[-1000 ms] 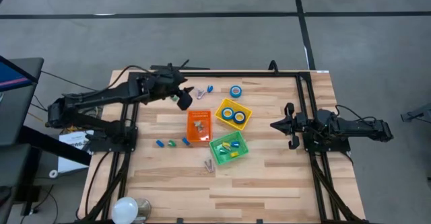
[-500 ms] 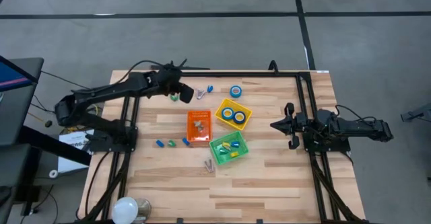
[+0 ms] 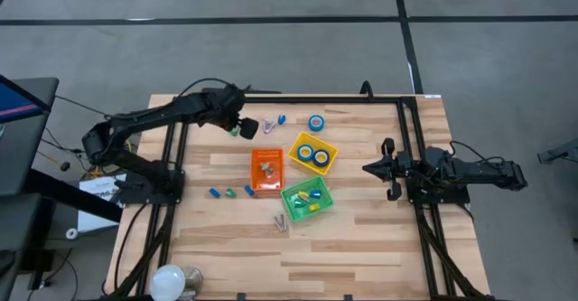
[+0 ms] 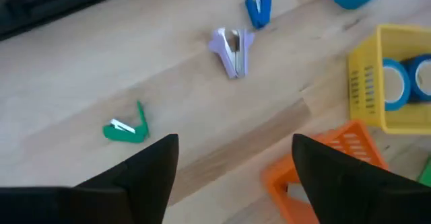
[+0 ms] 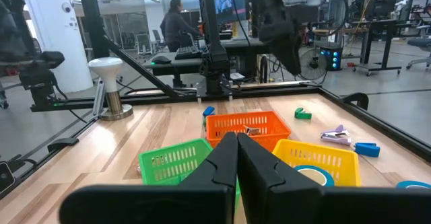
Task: Pick and place Stapler, Stapler remover, tape
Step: Put the green stapler into the green bin
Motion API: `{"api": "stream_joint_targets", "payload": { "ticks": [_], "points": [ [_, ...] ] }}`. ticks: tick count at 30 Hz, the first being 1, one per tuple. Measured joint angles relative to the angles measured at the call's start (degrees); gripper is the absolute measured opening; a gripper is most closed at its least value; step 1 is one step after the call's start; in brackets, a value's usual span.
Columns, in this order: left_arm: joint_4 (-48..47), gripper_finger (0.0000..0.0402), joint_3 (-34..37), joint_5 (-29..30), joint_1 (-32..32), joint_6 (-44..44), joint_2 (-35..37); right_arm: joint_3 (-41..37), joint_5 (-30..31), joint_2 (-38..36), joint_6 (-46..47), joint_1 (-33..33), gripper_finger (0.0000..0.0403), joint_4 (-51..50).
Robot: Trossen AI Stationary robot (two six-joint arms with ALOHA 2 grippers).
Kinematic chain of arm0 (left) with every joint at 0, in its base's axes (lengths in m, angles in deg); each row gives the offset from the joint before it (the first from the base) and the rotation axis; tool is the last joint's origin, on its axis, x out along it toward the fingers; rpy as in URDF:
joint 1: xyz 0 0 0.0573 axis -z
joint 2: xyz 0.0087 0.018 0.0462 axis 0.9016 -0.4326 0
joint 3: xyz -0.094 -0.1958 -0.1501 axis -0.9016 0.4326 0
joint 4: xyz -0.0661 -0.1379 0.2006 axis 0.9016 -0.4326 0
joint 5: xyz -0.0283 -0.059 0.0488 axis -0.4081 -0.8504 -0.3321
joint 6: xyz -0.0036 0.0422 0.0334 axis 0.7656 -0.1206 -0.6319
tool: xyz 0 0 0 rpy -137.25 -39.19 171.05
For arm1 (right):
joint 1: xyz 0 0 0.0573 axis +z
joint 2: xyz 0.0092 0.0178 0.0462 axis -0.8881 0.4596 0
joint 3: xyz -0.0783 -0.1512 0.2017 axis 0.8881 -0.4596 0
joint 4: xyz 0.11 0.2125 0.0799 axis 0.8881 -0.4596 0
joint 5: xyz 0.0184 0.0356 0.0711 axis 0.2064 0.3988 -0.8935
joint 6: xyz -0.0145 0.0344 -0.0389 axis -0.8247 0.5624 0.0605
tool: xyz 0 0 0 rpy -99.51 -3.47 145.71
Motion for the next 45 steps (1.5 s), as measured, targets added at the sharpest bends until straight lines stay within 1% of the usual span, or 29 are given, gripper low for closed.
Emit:
{"api": "stream_joint_targets", "payload": {
  "ticks": [2, 6, 10, 16, 23, 30, 37, 45],
  "points": [
    [-0.6, 0.0287, -0.9, 0.0, -1.0, 1.5, 0.0, 0.0, 0.0, 0.0, 0.0, 0.0, 0.0001, 0.0],
    [-2.3, 0.029, -2.1, -0.1, -2.8, 8.3, -0.2, 0.0, 0.0, 0.0, 0.0, 0.0, 0.0001, 0.0],
    [-4.8, 0.029, -3.0, -0.1, -3.3, 12.8, -2.8, 0.0, 0.0, 0.0, 0.0, 0.0, 0.0001, 0.0],
    [-4.9, 0.029, -3.6, -0.2, -3.3, 18.9, -7.3, 0.0, 0.0, 0.0, 0.0, 0.0, 0.0001, 0.0],
    [-6.1, 0.0289, -3.6, 0.9, -5.4, 19.1, -11.7, 0.0, 0.0, 0.0, 0.0, 0.0, 0.0001, 0.0],
    [-5.8, 0.0289, -3.5, 5.9, -7.0, 19.3, -16.6, 0.0, 0.0, 0.0, 0.0, 0.0, 0.0001, 0.0],
    [-5.0, 0.0289, -3.5, 5.5, -6.7, 21.8, -20.5, 0.0, 0.0, 0.0, 0.0, 0.0, 0.0001, 0.0],
    [-4.7, 0.0289, -2.0, 5.2, -7.5, 25.1, -20.7, 0.0, 0.0, 0.0, 0.0, 0.0, 0.0001, 0.0]
  ]
}}
